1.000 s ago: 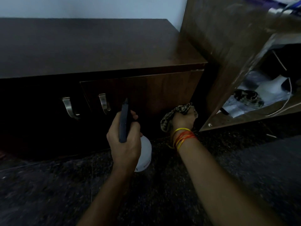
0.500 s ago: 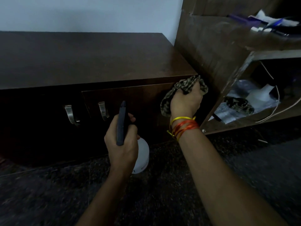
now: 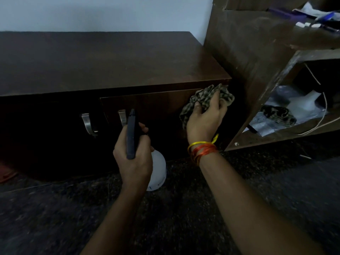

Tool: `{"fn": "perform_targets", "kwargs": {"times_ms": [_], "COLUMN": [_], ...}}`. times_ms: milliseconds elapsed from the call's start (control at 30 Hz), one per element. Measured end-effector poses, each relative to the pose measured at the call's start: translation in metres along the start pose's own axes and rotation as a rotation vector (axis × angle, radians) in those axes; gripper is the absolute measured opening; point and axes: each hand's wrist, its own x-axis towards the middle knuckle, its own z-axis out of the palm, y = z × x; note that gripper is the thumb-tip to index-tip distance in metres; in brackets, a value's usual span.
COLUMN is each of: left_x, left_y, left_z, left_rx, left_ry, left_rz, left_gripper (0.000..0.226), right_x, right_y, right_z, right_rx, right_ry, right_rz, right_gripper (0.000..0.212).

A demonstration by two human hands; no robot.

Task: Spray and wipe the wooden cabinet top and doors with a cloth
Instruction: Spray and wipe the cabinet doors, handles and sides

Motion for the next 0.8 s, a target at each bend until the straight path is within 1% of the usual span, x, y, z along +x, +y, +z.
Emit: {"fn": "perform_targets", "kwargs": {"times_ms": [100,200,367,467,567,633,700,800], "left_x": [0.001,0.001,0.000,0.000,0.002,0.004,0.005,0.004], "left_y": [-0.003,-0.007,-0.016,-0.022,-0.028,-0.029,-0.030,-0.030], "left_z": [-0.004,-0.006,-0.008,-0.014,-0.016,-0.016,-0.015,-0.014], "left_rx": [-0.008,-0.010,-0.020,-0.002,0.034,0.049,0.043,0.036], "left_ry": [0.002,-0.010,-0.010,-0.008,-0.003,-0.001,0.003,0.010], "left_rz": [-0.001,0.004,-0.052,-0.054,-0.064,-0.066,-0.064,-0.059], "left_gripper": [0.013,0.012,0.011,0.011,0.010,0.011,0.012,0.011], "right_x": [0.014,0.022,0.015,-0.001,-0.003,-0.001,-0.002,-0.010], "right_y": [0.012,0.028,0.057,0.081,0.087,0.082,0.073,0.065], "right_z": [-0.005,-0.006,0.004,0.015,0.022,0.024,0.025,0.029], "right_rx": [-0.005,-0.022,-0.057,-0.067,-0.080,-0.051,-0.016,0.014], "right_ry": [0.021,0.034,0.020,-0.001,0.016,0.050,0.083,0.086], "right_rz": [0.072,0.082,0.153,0.237,0.337,0.323,0.253,0.235], "right_gripper": [0.060,0.060,0.056,0.052,0.050,0.050,0.053,0.056]}}
